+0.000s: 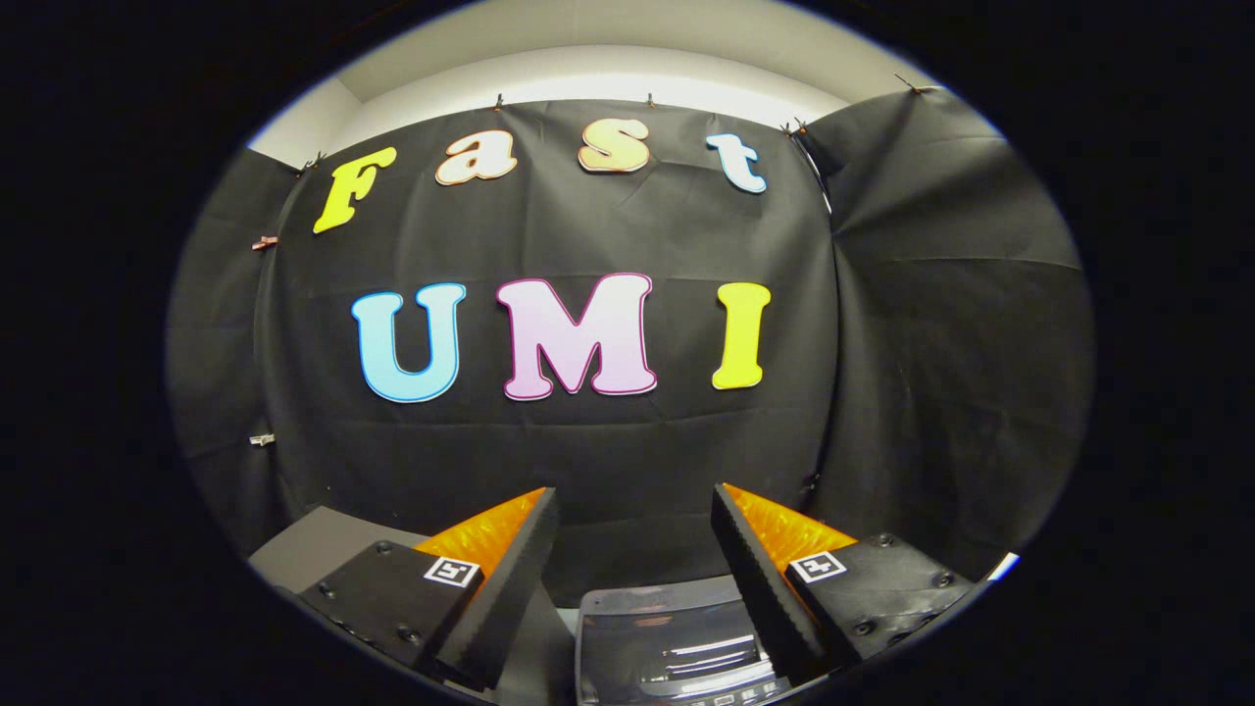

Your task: Put the clothes into the washing machine and then close the washing machine lid.

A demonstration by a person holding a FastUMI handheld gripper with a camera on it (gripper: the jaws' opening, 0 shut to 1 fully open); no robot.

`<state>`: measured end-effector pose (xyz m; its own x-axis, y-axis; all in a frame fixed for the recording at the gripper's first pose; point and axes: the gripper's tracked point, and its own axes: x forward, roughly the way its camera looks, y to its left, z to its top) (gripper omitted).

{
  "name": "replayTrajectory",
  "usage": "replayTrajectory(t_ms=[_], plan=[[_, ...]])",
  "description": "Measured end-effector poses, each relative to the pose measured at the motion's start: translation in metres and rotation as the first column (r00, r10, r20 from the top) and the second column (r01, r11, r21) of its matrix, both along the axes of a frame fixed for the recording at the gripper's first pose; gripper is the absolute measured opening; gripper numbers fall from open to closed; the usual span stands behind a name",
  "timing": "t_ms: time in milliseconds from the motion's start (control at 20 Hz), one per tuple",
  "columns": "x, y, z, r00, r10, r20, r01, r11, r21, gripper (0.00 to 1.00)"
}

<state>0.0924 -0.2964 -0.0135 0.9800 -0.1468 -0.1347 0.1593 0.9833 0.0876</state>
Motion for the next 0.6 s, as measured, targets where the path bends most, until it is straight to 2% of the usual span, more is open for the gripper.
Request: replayTrajectory(t_ms=[300,600], plan=[[-0.016,0.112,0.004,0.999,0.031,0.035,-0.031,1.0,0.005,0.99],[-0.039,0.235,0.001,0.992,0.128,0.019,-0.128,0.991,0.034,0.99]])
